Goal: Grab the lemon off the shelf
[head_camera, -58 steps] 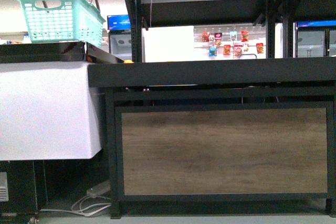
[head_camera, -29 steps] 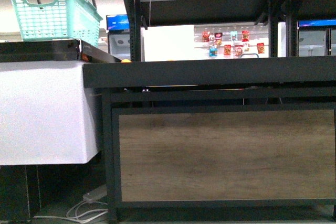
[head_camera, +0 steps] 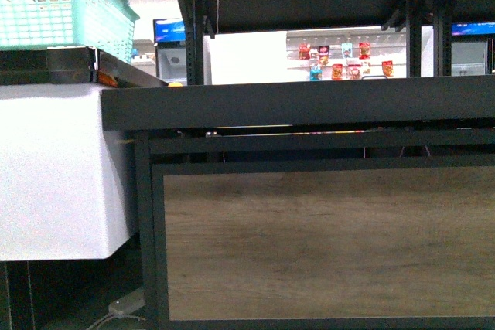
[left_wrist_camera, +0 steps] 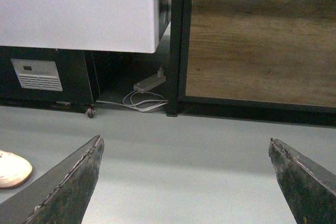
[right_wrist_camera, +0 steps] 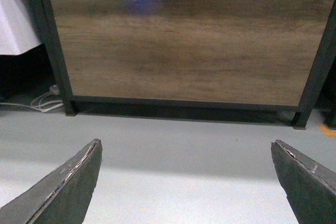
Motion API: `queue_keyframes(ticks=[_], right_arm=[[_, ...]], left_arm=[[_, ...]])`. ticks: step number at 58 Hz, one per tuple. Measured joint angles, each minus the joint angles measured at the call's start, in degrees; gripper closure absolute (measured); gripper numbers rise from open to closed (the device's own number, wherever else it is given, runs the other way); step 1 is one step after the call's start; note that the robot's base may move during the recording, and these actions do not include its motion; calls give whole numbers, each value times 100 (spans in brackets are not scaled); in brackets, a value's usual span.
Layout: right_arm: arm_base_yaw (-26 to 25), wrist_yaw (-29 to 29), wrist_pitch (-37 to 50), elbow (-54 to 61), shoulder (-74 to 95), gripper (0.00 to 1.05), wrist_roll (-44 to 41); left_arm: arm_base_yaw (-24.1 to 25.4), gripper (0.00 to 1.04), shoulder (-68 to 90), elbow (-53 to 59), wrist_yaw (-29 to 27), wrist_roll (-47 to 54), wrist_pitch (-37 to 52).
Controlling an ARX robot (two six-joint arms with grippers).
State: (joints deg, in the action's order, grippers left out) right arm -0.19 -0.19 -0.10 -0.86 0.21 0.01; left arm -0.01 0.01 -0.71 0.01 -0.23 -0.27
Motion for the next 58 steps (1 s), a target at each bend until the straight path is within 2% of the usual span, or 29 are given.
queue_keyframes(ticks=[58], right_arm=[[2,0,0,0,0,7,0]], left_arm=[[0,8,0,0,0,2,0]])
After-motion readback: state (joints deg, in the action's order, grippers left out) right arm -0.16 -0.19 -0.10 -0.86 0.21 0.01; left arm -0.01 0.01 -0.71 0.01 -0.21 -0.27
